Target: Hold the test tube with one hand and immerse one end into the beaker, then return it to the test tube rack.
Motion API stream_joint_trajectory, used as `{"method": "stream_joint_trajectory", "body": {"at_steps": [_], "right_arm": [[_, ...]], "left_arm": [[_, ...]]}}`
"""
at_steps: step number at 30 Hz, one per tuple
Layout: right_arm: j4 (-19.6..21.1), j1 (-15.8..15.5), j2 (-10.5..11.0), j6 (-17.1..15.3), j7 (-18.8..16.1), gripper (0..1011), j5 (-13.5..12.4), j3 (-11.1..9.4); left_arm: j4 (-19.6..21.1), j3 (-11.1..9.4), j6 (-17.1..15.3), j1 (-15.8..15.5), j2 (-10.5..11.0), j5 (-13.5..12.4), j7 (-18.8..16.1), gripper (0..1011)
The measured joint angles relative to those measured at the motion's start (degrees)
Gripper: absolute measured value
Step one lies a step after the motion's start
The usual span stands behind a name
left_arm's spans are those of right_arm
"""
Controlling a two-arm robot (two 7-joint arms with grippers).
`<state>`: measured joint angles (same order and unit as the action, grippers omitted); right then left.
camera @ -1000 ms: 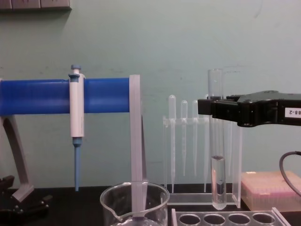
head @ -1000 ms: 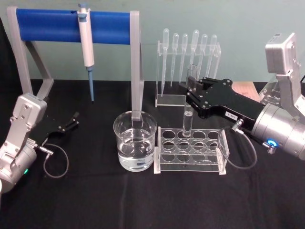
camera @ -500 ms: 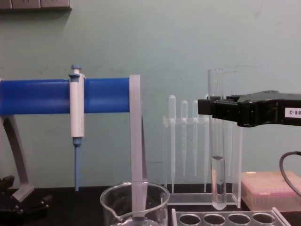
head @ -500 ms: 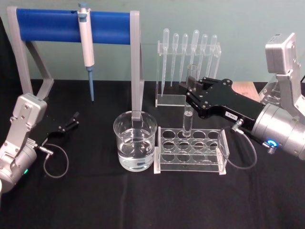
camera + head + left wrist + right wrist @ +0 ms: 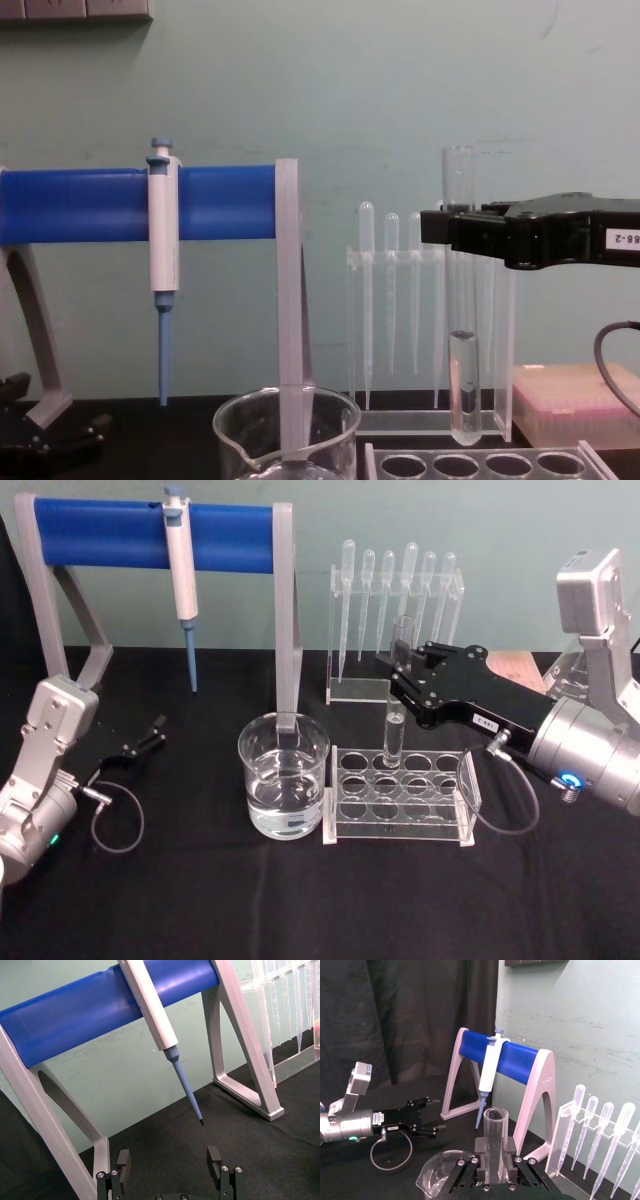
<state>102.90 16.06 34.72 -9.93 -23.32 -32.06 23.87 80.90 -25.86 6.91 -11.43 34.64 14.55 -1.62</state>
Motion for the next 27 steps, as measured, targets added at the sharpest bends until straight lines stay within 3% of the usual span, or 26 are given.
{"method": "stream_joint_trajectory", "body": {"at_steps": [27], "right_arm": [[0.0, 0.0, 0.0, 0.0, 0.0, 225, 0.0, 0.0]], "left_arm": [[0.0, 0.0, 0.0, 0.0, 0.0, 0.0, 0.0, 1000]]}}
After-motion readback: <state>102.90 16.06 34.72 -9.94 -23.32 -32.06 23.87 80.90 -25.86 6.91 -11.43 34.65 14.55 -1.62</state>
